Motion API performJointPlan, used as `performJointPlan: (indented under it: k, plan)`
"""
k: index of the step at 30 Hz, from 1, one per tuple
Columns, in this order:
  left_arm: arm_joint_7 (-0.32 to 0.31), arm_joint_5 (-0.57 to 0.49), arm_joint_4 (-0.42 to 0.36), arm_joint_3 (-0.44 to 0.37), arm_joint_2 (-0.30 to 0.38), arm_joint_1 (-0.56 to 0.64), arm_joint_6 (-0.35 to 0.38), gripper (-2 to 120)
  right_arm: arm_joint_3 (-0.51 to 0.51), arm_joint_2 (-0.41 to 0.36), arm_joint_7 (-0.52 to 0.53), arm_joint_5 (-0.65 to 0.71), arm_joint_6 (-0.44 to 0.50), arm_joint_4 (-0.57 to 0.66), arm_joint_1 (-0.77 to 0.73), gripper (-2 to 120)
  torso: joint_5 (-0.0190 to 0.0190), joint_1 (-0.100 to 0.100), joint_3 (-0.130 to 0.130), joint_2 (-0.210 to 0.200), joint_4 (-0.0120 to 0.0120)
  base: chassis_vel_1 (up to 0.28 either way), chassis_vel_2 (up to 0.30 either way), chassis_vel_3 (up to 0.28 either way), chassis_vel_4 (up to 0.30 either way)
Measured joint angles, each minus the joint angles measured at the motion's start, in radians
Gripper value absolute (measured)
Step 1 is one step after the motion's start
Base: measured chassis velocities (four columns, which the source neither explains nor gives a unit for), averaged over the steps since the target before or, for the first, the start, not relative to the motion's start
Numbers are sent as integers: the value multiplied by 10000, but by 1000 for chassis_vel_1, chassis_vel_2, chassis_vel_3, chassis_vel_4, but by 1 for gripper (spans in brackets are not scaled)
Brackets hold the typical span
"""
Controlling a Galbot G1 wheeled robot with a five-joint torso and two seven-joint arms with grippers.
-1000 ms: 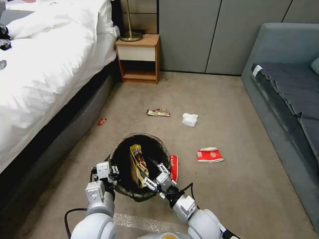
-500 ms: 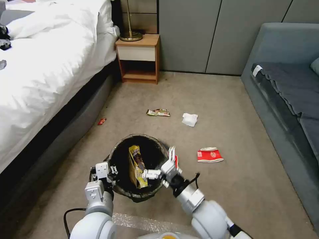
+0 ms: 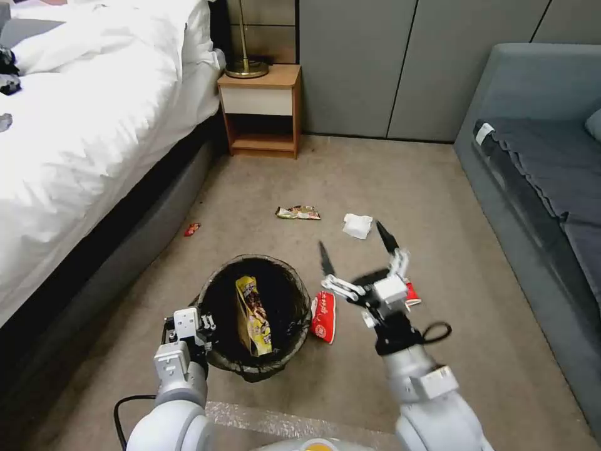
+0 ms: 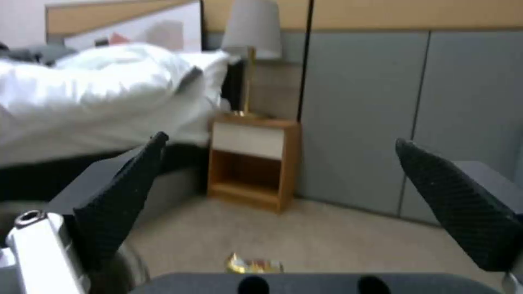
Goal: Pick up the trash bin, then pick up the garbage from the floor and place it into the trash bin.
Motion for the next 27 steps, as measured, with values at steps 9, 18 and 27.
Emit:
performJointPlan:
  k: [9,18,27]
  plan:
    - [-32,-314,-183,-330,26,-61,76,0,-12,41,64,-65,301,-527,-199,100,0,0,0,0,3,0,0,0,0]
    - [-40,-437,-237,-406,14,-85,116,0,112,-20,14,302,67,-623,355,100,0,0,0,0,1,0,0,0,0]
    - [-47,-556,-430,-578,6,-56,141,0,-44,-238,-20,1474,-1259,-443,1961,100,-1,0,0,0,2,0,0,0,0]
